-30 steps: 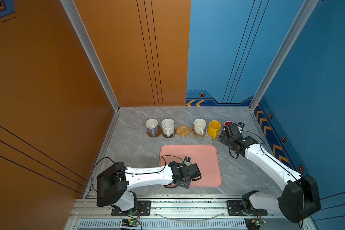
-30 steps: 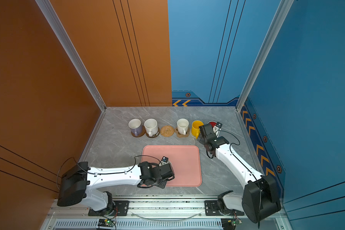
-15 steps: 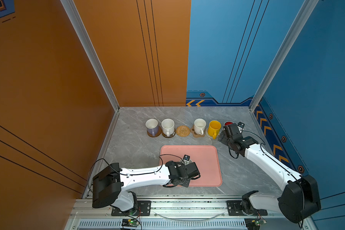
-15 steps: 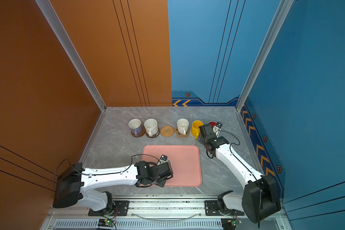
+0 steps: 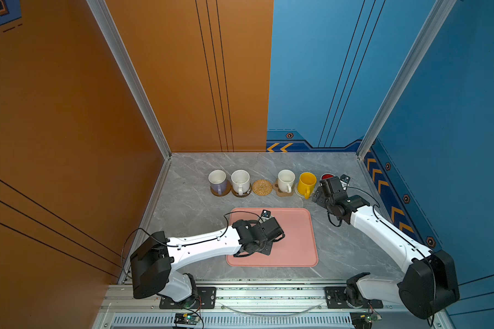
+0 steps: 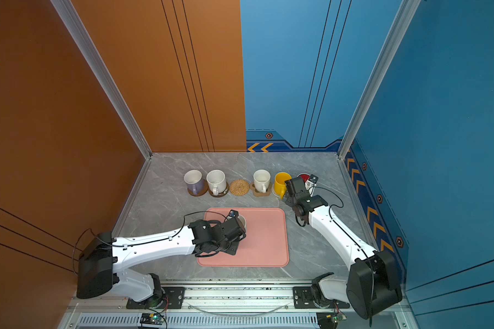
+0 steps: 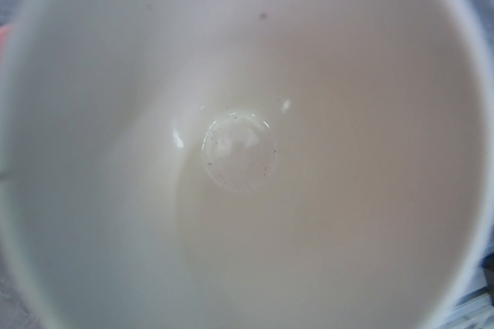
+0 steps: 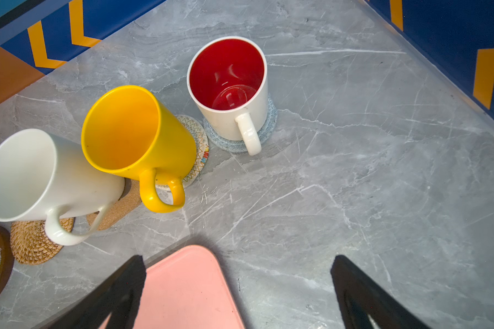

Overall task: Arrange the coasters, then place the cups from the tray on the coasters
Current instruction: 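Lift the blue-handled mug and carry it toward the row of mugs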

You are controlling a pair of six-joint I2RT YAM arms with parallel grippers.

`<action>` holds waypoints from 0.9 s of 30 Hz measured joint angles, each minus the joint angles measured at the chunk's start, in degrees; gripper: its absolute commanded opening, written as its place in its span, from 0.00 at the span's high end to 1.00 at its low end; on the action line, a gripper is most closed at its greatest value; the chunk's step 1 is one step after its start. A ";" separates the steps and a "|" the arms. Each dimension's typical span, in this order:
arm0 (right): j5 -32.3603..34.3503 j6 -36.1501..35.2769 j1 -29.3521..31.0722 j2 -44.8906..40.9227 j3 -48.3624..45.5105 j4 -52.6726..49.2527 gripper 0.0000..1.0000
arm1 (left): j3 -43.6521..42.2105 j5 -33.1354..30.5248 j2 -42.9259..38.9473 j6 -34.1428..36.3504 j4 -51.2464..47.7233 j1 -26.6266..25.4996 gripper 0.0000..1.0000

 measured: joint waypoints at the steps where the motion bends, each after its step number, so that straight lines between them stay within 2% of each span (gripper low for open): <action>1: 0.00 0.00 -0.02 0.00 0.00 0.00 0.00 | 0.42 0.11 0.00 0.31 0.39 0.70 1.00; 16: -0.11 -0.02 -0.07 -0.07 0.00 0.00 0.00 | 8.15 0.13 3.80 7.69 2.69 8.66 1.00; 21: -2.32 -0.94 -0.07 -1.07 0.00 0.70 0.00 | 11.87 0.11 6.54 10.27 2.47 10.86 1.00; 27: -6.40 -2.84 -0.09 -6.34 -1.66 5.05 0.00 | 16.00 0.26 9.60 13.27 2.21 13.35 1.00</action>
